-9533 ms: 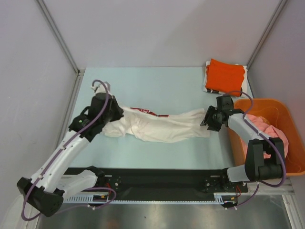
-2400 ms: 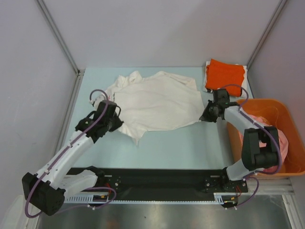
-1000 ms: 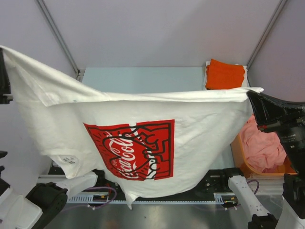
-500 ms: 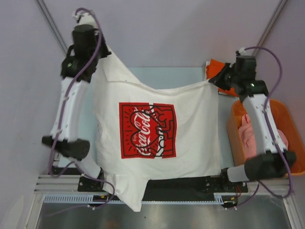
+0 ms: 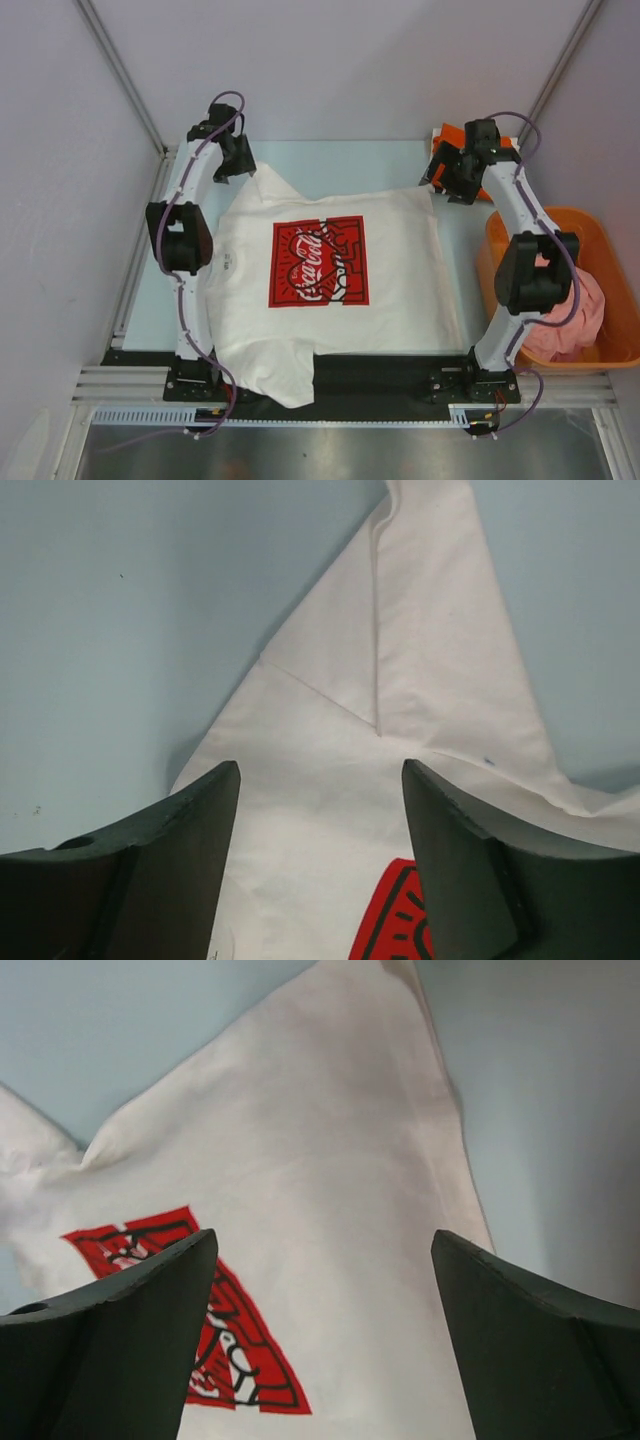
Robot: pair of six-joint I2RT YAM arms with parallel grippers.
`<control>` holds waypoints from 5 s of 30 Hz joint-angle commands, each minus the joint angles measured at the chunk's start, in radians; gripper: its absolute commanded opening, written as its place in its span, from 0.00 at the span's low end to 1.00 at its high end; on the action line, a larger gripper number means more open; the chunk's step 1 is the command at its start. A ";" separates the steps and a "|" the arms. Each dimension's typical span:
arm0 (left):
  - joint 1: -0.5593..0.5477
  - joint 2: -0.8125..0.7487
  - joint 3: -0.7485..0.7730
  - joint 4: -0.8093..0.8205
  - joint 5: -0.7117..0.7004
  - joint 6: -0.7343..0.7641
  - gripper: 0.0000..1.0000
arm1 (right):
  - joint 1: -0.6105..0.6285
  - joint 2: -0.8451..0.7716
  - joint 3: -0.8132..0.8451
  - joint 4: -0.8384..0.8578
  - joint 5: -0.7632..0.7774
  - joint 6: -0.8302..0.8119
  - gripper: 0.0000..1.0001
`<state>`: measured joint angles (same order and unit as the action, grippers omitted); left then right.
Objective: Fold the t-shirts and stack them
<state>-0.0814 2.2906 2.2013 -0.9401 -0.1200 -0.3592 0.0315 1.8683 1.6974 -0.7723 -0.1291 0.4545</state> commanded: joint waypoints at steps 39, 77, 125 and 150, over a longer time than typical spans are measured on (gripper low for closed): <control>-0.096 0.058 -0.149 0.213 0.034 -0.096 0.51 | -0.015 -0.831 -0.551 -0.064 -0.227 -0.086 0.93; -0.112 0.061 -0.088 0.271 0.029 -0.122 0.00 | -0.016 -0.816 -0.663 0.011 -0.219 -0.089 0.92; 0.144 -0.696 -1.128 0.382 -0.004 -0.104 0.95 | 0.038 -0.232 -0.636 0.208 -0.004 -0.031 0.92; 0.155 -0.214 -0.672 0.305 -0.017 -0.107 0.00 | 0.033 0.291 -0.157 0.153 0.034 -0.057 0.06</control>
<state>0.0650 2.0373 1.4673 -0.6724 -0.1200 -0.4690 0.0475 2.0735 1.5127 -0.6941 -0.0822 0.3862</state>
